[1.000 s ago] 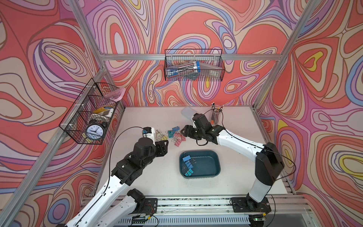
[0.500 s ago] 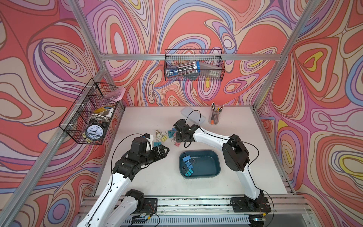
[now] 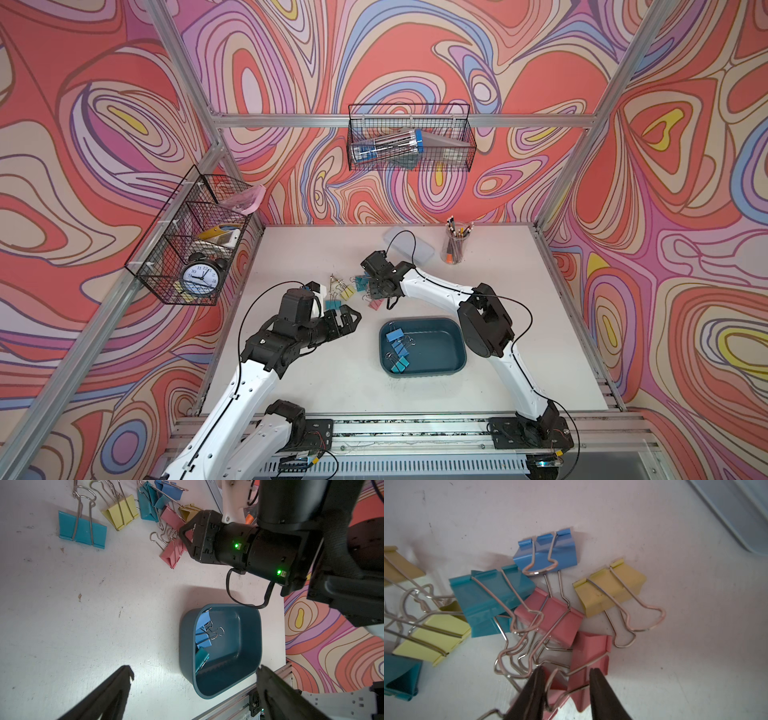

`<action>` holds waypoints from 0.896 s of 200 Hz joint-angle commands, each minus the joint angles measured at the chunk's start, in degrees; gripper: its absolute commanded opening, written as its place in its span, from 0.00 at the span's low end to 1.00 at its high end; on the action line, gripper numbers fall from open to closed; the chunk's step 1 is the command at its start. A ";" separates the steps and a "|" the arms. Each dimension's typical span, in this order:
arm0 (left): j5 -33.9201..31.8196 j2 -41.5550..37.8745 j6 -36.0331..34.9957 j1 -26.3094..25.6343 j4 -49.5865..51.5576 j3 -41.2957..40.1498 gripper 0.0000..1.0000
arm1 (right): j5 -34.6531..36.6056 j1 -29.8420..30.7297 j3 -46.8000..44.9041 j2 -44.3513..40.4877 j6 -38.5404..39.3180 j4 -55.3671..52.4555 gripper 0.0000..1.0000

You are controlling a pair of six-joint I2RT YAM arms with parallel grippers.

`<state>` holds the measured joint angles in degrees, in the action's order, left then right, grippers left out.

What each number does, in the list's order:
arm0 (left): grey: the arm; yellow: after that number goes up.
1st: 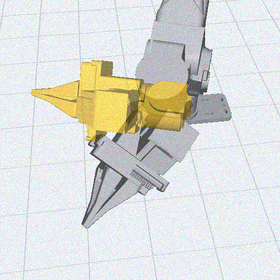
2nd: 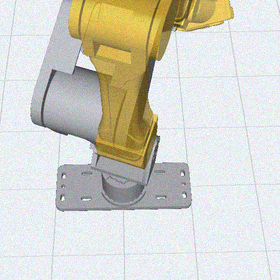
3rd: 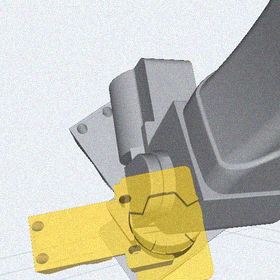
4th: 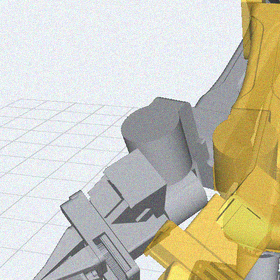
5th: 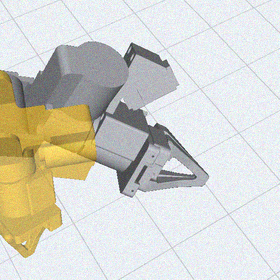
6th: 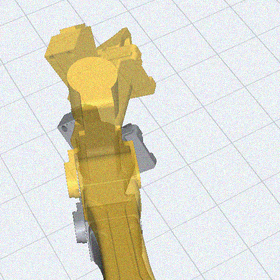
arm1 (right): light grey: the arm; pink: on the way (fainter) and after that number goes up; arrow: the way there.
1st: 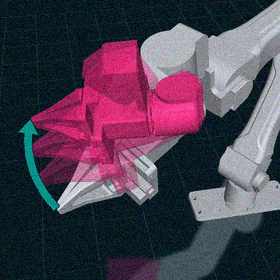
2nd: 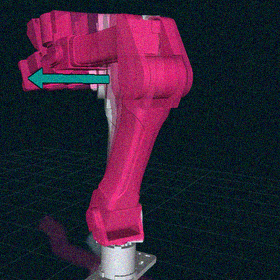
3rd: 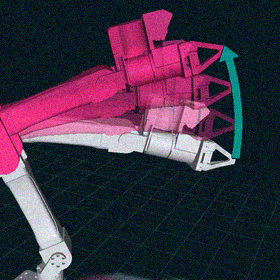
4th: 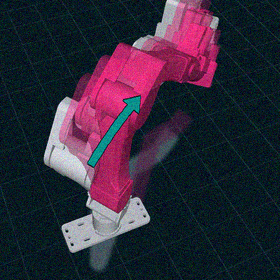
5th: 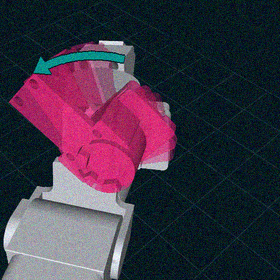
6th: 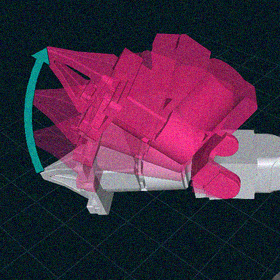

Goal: Put the binder clips in the storage box
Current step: Pick up the binder clip at the center of the board.

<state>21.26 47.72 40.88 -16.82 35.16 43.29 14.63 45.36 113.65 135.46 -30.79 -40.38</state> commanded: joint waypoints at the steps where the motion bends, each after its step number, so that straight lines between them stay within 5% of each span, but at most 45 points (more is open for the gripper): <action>1: -0.21 0.18 -1.15 0.38 -0.44 0.22 0.99 | 2.98 -0.01 1.32 1.10 1.11 -1.37 0.31; 106: -0.79 -2.02 -0.36 0.38 0.03 -0.48 0.99 | 5.97 -0.10 -6.81 -7.28 0.49 2.19 0.00; 179: 3.87 -2.11 -2.14 0.38 -3.67 -0.84 0.99 | 0.44 -0.11 -19.93 -25.88 -2.58 8.59 0.00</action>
<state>22.46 46.19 40.49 -16.82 34.22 43.05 17.39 45.34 98.24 119.09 -31.18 -35.64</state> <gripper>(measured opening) 0.987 0.046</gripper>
